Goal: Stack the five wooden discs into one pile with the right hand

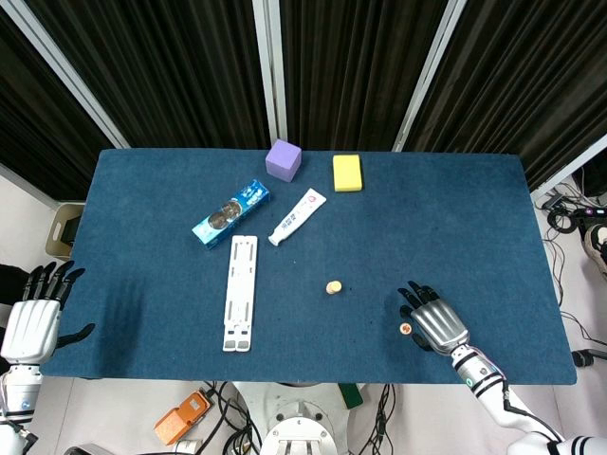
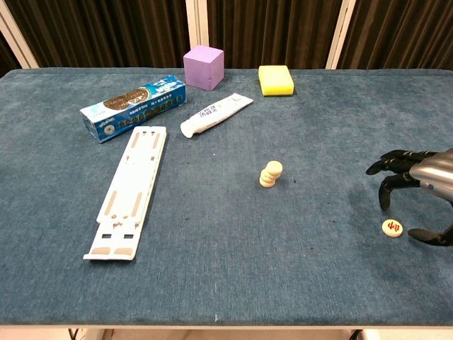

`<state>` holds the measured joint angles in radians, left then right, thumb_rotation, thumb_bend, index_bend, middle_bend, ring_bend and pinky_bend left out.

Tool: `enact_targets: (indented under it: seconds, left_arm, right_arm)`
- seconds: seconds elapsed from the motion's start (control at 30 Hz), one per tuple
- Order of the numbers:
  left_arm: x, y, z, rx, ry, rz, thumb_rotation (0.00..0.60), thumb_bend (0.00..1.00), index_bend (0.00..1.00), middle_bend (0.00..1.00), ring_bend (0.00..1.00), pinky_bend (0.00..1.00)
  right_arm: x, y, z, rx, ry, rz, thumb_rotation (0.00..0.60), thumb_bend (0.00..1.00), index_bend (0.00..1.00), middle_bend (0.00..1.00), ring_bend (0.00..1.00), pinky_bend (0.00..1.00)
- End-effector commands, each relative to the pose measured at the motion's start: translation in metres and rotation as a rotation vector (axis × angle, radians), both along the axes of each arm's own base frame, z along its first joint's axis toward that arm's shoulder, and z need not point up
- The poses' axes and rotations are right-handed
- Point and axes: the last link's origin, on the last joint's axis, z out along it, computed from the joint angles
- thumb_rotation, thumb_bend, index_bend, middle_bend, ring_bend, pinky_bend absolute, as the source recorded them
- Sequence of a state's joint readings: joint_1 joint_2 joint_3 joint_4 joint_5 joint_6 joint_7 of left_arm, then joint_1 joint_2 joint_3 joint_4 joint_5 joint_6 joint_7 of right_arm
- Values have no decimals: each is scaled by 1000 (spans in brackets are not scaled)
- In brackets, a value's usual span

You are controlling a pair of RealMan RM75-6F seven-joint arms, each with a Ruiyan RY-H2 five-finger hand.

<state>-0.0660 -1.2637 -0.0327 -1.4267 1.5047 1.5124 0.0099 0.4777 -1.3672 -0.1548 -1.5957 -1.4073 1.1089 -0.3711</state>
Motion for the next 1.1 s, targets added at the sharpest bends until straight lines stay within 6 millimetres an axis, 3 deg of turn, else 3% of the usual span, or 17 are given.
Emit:
enact_targets:
  seconds: [0.03,0.83,0.93,1.1]
  left_arm:
    - [0,0,0,0,-2,3,600,0,154,75,0,0]
    - [-7,-3,0,-1,-5,20,600,0,154,75,0,0]
    - [-7,-3,0,-2,-5,18,600,0,154,75,0,0]
    - [-5,-1,-1,-5,-2,10,600,0,154,75,0,0]
  right_arm:
    - [0,0,-3,6,4,7,600,455,443,172,84,176]
    - [0,-3,-11,-3,-4,1,600,455,552,188,84,176]
    - [7,-11,-7,-19,-29,10,600,455,560,193,84,176]
    - [44,-43,-4,-46,-96,55,600,455,556,193,84,176]
